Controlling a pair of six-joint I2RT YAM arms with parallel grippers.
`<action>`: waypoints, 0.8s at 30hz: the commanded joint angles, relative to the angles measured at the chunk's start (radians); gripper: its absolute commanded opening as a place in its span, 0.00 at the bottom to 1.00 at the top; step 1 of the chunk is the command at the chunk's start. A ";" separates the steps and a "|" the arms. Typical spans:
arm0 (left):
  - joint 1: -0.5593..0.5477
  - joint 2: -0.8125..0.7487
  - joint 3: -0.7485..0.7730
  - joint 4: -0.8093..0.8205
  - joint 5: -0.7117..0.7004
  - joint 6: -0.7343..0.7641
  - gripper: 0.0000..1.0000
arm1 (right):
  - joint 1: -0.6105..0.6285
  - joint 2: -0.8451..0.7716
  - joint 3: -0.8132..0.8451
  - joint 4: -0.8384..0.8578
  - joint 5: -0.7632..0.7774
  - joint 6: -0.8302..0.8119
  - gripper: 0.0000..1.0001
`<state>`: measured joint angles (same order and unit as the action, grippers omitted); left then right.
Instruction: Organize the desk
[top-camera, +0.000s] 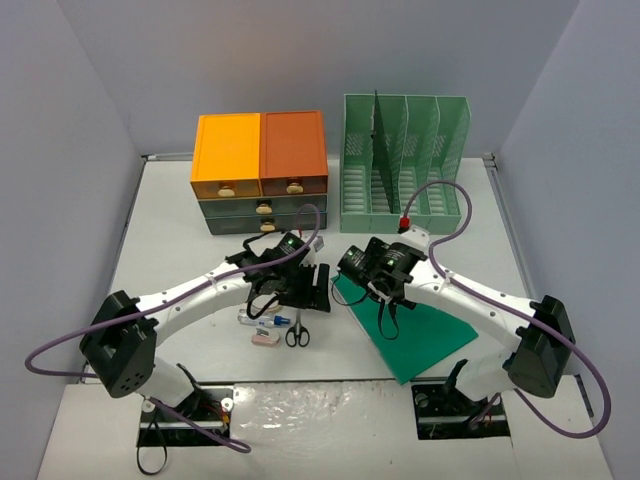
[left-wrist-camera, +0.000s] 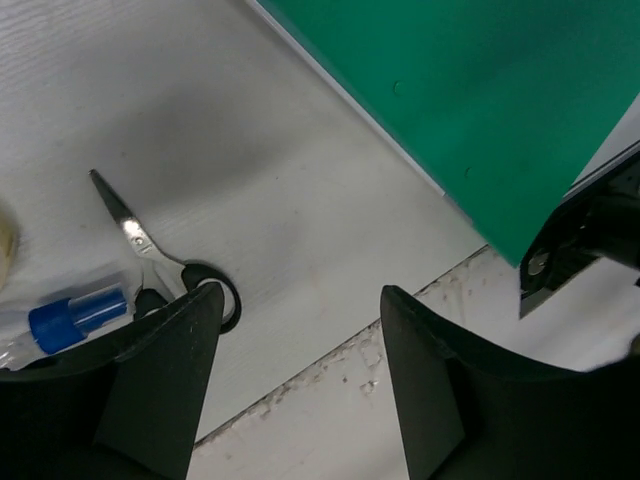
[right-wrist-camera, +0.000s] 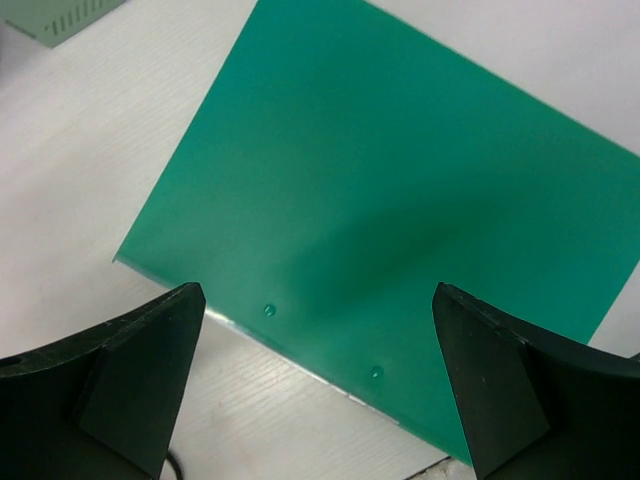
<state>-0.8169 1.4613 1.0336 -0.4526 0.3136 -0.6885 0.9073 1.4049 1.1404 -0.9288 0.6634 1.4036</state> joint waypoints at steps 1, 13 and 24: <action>0.039 -0.047 -0.060 0.303 0.224 -0.202 0.61 | -0.122 -0.009 0.042 -0.096 0.152 0.017 0.95; 0.038 0.022 -0.199 0.689 0.321 -0.462 0.61 | -0.367 -0.043 -0.121 0.034 0.127 -0.101 0.95; 0.039 0.043 -0.226 0.763 0.332 -0.497 0.61 | -0.580 -0.013 -0.299 0.305 -0.061 -0.149 0.94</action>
<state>-0.7784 1.5107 0.8061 0.1937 0.6154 -1.1451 0.4180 1.3797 0.8647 -0.7295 0.6375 1.2801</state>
